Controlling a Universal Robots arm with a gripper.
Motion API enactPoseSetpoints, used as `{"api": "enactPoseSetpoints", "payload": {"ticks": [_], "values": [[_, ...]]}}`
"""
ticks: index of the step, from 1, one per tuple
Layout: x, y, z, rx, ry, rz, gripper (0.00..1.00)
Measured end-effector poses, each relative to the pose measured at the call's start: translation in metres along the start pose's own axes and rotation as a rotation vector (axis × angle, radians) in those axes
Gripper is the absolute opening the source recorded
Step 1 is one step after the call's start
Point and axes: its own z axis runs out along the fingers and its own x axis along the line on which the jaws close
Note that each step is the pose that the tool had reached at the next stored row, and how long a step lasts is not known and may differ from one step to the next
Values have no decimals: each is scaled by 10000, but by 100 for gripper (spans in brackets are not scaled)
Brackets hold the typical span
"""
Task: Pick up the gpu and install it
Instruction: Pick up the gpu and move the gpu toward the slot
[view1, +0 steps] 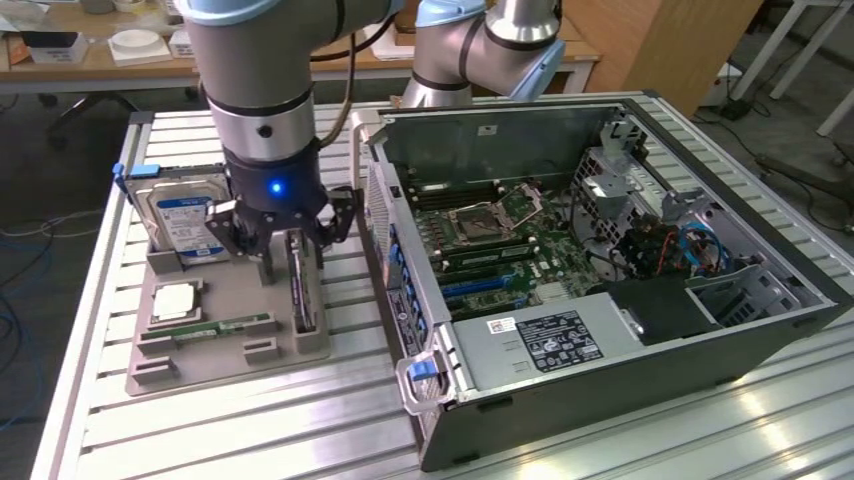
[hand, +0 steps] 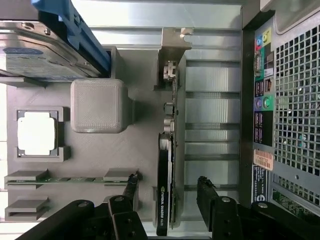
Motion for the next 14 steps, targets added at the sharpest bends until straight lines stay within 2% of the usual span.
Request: {"api": "enactPoseSetpoints", "payload": {"ticks": [14], "values": [[16,-10,253,-3,12,-241,59]]}}
